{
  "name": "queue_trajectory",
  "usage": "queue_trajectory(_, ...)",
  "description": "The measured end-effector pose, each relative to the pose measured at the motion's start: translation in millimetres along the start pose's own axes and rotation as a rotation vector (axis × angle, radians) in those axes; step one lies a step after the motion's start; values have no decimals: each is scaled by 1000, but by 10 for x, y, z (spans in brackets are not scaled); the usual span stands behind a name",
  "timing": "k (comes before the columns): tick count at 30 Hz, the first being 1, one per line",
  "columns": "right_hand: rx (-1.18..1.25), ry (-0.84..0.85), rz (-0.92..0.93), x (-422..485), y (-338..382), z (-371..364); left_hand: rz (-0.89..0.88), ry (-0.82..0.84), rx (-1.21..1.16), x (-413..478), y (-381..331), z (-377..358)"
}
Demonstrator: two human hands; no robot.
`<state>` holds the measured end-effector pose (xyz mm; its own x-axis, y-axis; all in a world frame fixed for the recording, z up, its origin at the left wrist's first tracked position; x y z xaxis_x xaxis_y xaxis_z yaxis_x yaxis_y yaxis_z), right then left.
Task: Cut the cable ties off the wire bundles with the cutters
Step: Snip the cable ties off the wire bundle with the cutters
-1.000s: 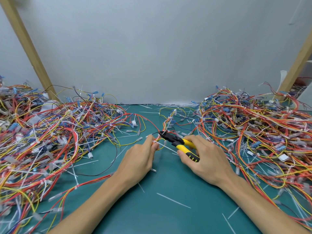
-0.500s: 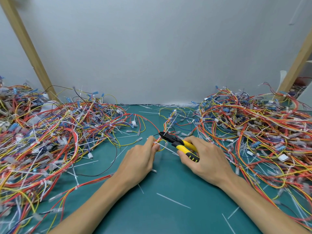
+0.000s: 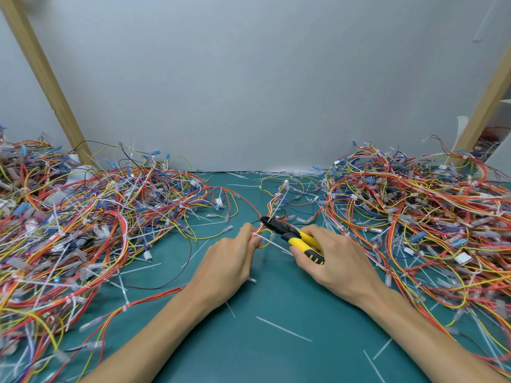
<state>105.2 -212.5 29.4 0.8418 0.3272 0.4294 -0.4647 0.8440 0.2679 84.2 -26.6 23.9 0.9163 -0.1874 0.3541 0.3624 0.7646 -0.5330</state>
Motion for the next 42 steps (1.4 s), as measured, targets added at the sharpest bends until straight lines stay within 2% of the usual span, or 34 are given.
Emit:
queue_trajectory(29, 1, -16, 1, 4, 54, 18, -14, -6, -21, 5, 14, -13)
queue_trajectory(42, -54, -138, 17, -9, 9, 32, -70, -67, -96, 14, 67, -13)
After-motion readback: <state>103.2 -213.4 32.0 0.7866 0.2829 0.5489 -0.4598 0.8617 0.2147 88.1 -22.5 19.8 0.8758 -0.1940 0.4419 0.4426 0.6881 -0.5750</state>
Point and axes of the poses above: each hand's wrist, its own x-axis towards the middle knuckle, its own z-axis out of the back of the hand, y = z × x, the point moved 6 cm from there along x, towards the middle knuckle, and after that the axes turned 4 degrees about -x, right-handed, at the moved point
